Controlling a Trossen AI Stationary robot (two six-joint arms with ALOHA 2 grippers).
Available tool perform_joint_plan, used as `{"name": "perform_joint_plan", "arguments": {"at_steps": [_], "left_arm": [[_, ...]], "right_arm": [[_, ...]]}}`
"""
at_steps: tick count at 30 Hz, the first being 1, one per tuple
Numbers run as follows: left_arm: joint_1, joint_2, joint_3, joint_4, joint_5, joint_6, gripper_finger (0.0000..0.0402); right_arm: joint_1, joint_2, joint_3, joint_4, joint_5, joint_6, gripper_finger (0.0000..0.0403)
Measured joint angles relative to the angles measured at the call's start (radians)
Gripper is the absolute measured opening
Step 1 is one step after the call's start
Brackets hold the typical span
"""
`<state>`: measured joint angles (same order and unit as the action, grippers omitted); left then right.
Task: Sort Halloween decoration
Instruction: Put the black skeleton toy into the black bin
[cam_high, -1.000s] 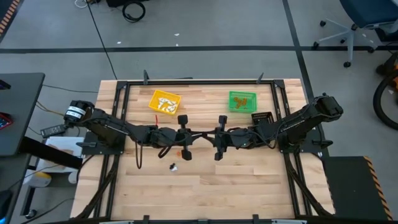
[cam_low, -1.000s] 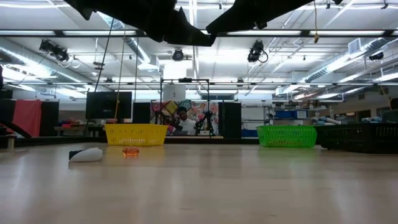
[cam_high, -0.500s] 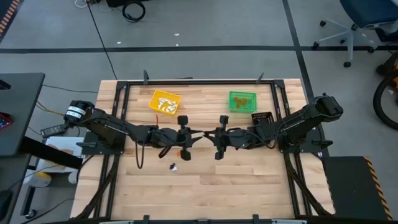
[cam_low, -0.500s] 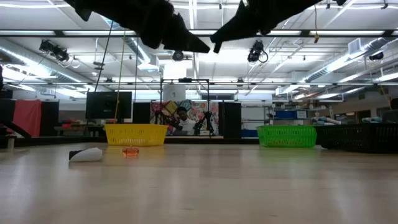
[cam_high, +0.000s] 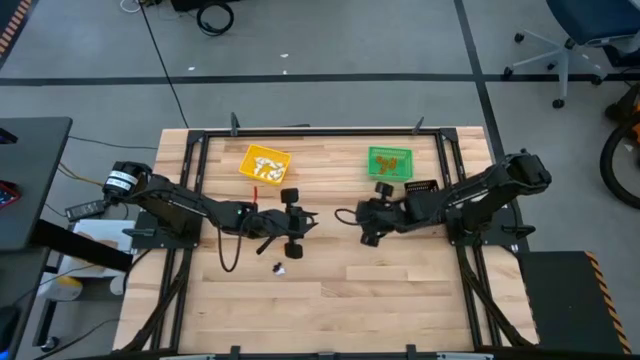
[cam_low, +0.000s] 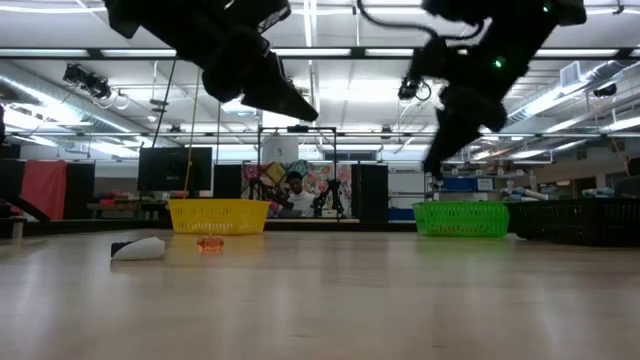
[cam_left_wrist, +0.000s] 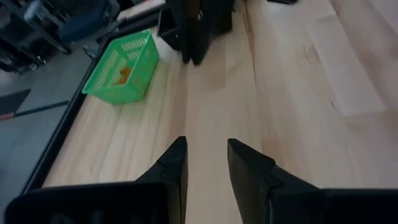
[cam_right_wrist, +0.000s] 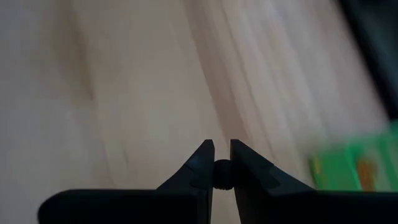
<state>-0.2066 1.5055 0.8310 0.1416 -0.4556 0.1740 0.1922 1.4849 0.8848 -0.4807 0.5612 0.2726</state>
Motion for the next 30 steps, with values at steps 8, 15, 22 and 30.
{"name": "perform_joint_plan", "arguments": {"at_steps": [8, 15, 22, 30], "left_arm": [[0.000, 0.000, 0.000, -0.037, 0.000, -0.015, 0.0089], [0.002, 0.000, 0.000, -0.036, 0.000, -0.002, 0.0089], [-0.009, 0.000, 0.000, -0.125, 0.002, 0.004, 0.0089], [-0.048, 0.000, 0.000, -0.356, 0.112, -0.041, 0.0089]], "right_arm": [[-0.048, 0.000, 0.000, -0.437, -0.045, 0.340, 0.0048], [-0.089, -0.001, 0.000, -0.711, -0.082, 0.561, 0.0048], [-0.134, -0.001, 0.000, -0.749, -0.210, 0.583, 0.0058], [-0.181, -0.001, 0.000, -0.786, -0.259, 0.541, 0.0115]]}}
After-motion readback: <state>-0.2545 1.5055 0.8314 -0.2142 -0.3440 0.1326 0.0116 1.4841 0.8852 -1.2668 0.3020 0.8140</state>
